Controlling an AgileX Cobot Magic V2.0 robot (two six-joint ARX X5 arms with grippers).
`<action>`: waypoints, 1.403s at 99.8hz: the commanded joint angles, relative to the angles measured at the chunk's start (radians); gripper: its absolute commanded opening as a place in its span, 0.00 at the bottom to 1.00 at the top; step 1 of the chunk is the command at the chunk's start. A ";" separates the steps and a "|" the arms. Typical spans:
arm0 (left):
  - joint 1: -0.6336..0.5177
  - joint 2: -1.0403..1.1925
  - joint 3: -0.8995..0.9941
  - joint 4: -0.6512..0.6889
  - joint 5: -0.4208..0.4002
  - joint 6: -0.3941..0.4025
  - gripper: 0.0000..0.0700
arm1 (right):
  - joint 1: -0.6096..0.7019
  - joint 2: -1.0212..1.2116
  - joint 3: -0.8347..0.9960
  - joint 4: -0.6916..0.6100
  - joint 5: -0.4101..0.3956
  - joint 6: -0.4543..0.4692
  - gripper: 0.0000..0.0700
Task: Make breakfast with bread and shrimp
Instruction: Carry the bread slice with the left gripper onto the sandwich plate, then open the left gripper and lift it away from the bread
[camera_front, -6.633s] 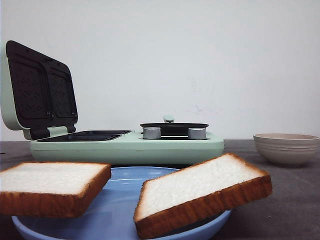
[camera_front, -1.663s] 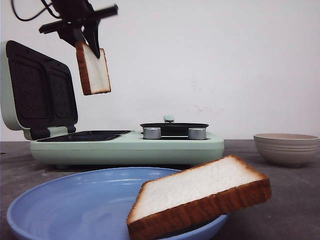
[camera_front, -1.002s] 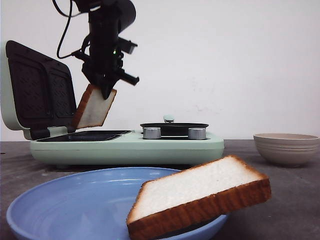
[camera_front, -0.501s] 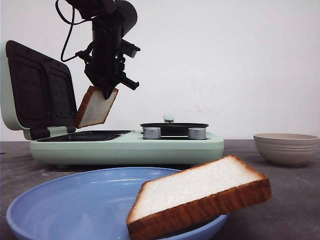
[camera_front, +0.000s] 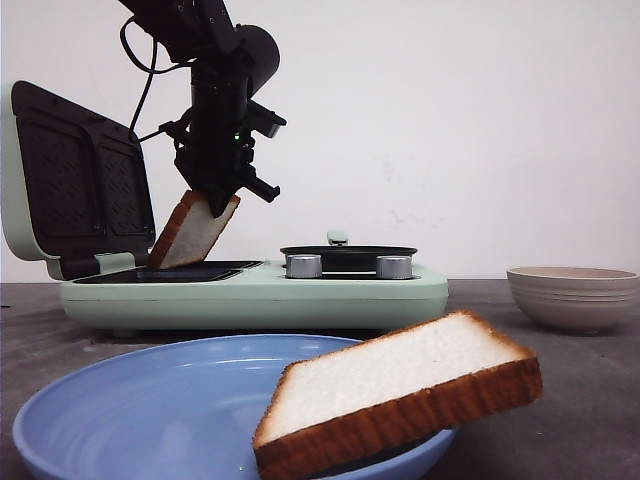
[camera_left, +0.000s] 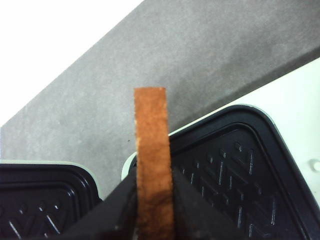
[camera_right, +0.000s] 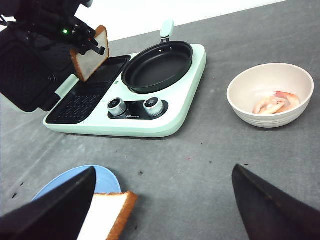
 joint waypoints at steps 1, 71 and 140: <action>-0.002 0.037 0.034 -0.003 0.010 -0.020 0.00 | 0.003 0.003 0.006 0.008 -0.002 -0.005 0.75; 0.011 0.043 0.034 -0.031 0.026 -0.077 0.65 | 0.003 0.003 0.006 0.008 -0.003 -0.004 0.75; 0.000 0.039 0.388 -0.227 0.134 -0.380 0.57 | 0.003 0.003 0.006 0.030 -0.019 0.011 0.75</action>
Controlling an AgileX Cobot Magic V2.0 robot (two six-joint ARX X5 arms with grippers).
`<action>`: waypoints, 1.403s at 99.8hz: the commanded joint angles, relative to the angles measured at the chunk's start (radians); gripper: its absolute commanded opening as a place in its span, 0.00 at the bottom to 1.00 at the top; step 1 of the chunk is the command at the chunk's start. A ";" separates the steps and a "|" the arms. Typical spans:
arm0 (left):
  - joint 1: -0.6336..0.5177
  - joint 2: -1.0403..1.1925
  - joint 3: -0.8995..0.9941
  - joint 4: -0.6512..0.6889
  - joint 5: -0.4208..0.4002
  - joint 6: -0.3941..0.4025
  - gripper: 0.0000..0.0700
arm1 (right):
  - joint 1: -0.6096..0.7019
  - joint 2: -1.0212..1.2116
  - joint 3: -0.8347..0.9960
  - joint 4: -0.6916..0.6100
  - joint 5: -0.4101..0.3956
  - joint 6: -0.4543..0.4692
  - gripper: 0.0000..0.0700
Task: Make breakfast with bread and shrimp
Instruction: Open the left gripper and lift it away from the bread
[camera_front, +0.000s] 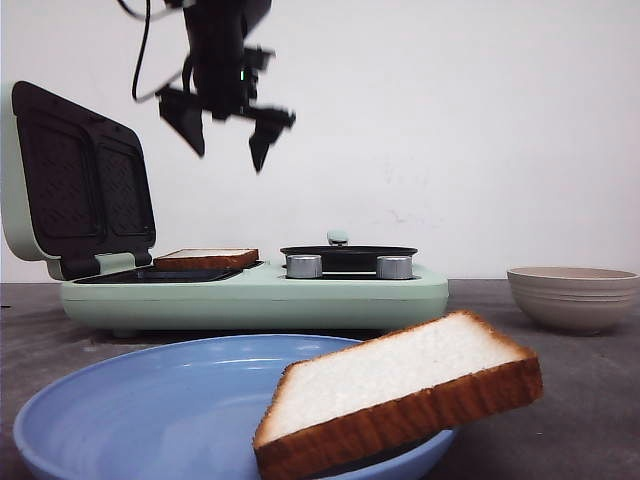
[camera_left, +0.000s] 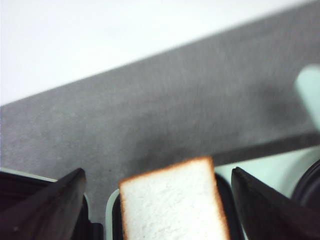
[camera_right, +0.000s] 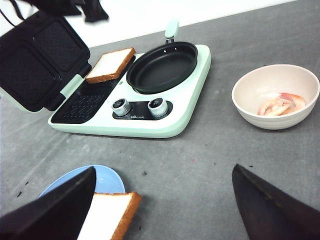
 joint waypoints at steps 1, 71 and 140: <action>-0.009 0.024 0.090 -0.059 0.005 -0.095 0.54 | 0.003 0.003 0.006 0.021 -0.003 0.013 0.75; -0.205 -0.426 0.186 -0.438 0.022 -0.128 0.01 | 0.031 0.003 0.006 0.082 -0.005 0.078 0.75; -0.457 -1.327 -0.069 -0.670 -0.044 -0.211 0.01 | 0.089 0.159 0.006 0.078 -0.163 0.176 0.64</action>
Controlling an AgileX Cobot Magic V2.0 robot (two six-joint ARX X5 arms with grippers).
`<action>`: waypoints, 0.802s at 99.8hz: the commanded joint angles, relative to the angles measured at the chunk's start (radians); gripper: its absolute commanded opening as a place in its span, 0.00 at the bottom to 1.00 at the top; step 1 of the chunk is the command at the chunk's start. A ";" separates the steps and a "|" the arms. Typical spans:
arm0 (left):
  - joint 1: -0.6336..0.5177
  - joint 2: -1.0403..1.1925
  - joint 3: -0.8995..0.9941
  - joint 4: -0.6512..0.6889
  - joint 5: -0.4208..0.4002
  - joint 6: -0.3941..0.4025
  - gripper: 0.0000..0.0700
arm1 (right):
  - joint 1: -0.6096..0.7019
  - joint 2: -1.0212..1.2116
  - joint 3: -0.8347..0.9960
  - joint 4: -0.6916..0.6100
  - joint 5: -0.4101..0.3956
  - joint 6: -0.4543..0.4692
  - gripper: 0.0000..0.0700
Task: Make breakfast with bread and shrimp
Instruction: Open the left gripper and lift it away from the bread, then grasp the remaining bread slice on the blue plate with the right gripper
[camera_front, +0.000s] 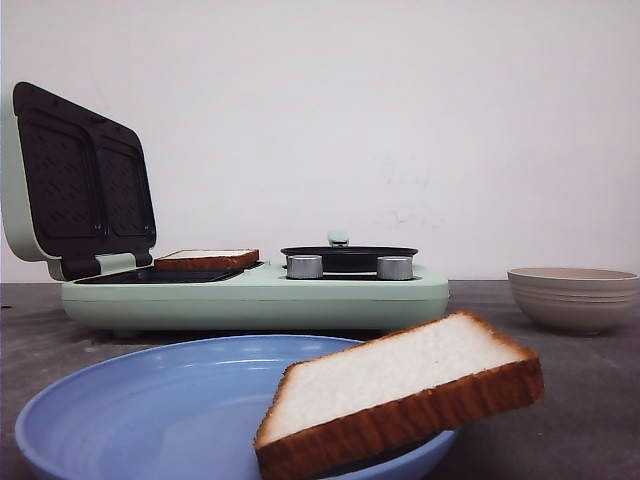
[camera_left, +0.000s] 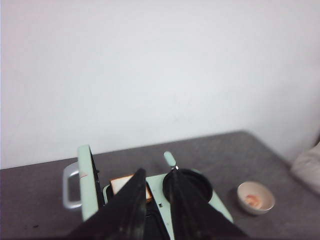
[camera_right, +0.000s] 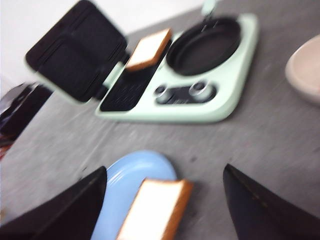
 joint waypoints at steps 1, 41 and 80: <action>-0.010 -0.088 -0.044 -0.041 0.021 -0.039 0.01 | 0.009 0.034 0.006 0.009 -0.027 0.021 0.64; -0.009 -0.396 -0.488 -0.041 0.031 -0.125 0.01 | 0.111 0.379 0.006 0.010 -0.126 0.076 0.68; -0.009 -0.406 -0.743 0.064 0.051 -0.035 0.01 | 0.354 0.692 0.006 0.049 0.013 0.107 0.70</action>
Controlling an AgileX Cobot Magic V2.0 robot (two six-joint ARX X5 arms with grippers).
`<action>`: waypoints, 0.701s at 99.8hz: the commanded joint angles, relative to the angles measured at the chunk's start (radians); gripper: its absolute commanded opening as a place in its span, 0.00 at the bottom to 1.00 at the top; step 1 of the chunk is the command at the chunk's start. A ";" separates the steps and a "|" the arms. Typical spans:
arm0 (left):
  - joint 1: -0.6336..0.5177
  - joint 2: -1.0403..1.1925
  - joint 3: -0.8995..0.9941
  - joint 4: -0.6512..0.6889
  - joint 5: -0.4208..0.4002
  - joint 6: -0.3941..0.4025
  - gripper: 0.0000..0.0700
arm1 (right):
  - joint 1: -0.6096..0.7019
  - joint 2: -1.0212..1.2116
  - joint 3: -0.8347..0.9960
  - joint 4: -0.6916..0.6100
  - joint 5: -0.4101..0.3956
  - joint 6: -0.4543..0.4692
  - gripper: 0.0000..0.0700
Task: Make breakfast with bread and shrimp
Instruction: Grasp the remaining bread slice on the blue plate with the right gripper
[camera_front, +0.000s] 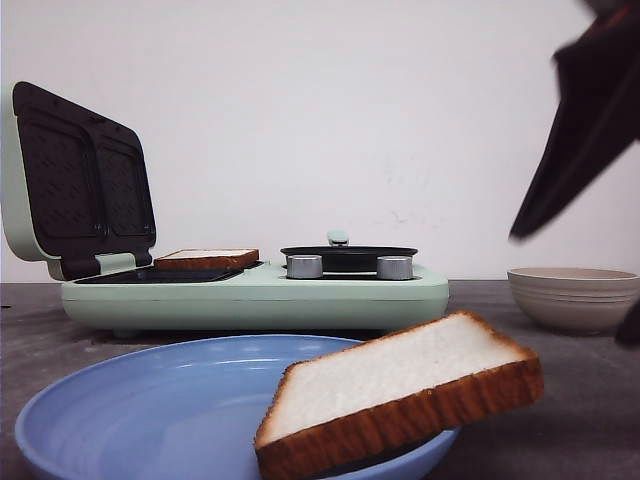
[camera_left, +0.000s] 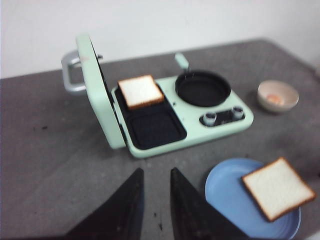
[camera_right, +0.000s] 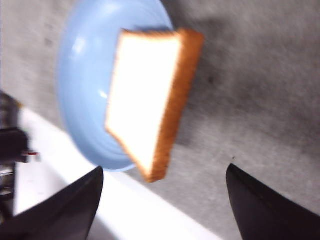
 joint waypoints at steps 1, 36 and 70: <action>-0.009 0.000 0.006 0.061 0.022 0.028 0.01 | 0.033 0.032 0.006 0.038 0.031 0.031 0.70; -0.009 0.000 -0.011 0.206 0.111 0.111 0.01 | 0.108 0.186 0.006 0.228 0.047 0.152 0.70; -0.009 0.000 -0.011 0.230 0.111 0.134 0.01 | 0.140 0.309 0.006 0.331 0.045 0.193 0.61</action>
